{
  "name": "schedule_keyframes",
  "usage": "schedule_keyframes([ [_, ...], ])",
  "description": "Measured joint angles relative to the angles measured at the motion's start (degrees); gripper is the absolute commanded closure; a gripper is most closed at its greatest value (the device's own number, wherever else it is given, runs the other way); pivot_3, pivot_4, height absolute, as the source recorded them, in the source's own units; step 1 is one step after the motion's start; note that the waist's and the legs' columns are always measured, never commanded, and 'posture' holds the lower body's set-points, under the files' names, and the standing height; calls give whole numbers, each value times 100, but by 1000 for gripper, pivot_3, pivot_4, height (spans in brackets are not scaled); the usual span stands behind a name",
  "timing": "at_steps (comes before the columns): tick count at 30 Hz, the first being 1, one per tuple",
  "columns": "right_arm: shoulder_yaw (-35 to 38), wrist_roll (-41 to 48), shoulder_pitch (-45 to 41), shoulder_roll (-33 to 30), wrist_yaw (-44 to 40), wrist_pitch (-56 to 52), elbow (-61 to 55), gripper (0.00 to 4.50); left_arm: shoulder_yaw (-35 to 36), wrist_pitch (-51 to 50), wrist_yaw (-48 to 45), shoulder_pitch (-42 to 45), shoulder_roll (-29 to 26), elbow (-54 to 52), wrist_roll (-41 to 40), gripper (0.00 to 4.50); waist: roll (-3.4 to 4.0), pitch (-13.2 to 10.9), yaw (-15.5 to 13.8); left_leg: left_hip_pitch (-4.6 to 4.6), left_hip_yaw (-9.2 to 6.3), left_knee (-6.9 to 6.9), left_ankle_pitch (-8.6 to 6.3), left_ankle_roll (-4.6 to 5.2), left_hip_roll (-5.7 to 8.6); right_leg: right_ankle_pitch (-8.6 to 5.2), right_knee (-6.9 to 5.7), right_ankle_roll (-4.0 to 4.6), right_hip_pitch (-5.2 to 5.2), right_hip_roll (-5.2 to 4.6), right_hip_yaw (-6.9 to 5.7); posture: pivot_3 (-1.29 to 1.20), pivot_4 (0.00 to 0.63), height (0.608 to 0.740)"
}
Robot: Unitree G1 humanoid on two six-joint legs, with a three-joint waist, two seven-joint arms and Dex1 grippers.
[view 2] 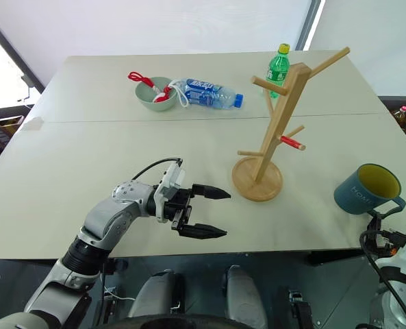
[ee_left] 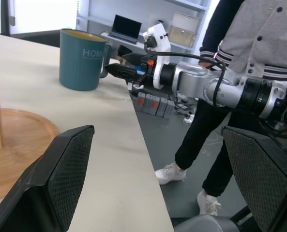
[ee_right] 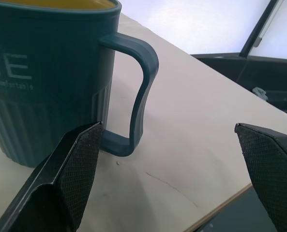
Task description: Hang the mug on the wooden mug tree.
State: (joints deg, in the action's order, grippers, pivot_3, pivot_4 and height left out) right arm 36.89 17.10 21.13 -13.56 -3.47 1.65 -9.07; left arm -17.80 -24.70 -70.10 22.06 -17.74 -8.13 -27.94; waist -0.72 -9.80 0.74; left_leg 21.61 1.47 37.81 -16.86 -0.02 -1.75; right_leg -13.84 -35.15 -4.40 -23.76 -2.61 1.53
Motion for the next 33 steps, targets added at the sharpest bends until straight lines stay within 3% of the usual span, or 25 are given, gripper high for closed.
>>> schedule_keyframes([
  [18,133,237,-1068,-419,70,-90,1206,16,7,158,172,-42,-32,-2,49,0,1,0,11,-7,-1,5,0,1,4,0,-2,-1,9,9,2,0,150,740],
  [22,164,396,-1209,-504,-76,-90,1457,1274,15,159,218,-151,-115,-97,46,0,1,0,11,-9,-1,6,0,1,3,1,-3,-1,11,9,3,0,150,740],
  [28,160,645,-1348,-511,-382,-90,1562,4465,25,160,287,-152,-125,-159,42,0,2,1,6,-10,-2,7,0,1,3,1,-4,-1,14,9,3,0,150,740],
  [33,124,673,-1325,-510,-534,-92,1568,4465,33,162,319,-150,-124,-157,41,0,2,1,9,-11,-1,7,0,1,4,1,-4,-1,14,9,4,0,150,740],
])
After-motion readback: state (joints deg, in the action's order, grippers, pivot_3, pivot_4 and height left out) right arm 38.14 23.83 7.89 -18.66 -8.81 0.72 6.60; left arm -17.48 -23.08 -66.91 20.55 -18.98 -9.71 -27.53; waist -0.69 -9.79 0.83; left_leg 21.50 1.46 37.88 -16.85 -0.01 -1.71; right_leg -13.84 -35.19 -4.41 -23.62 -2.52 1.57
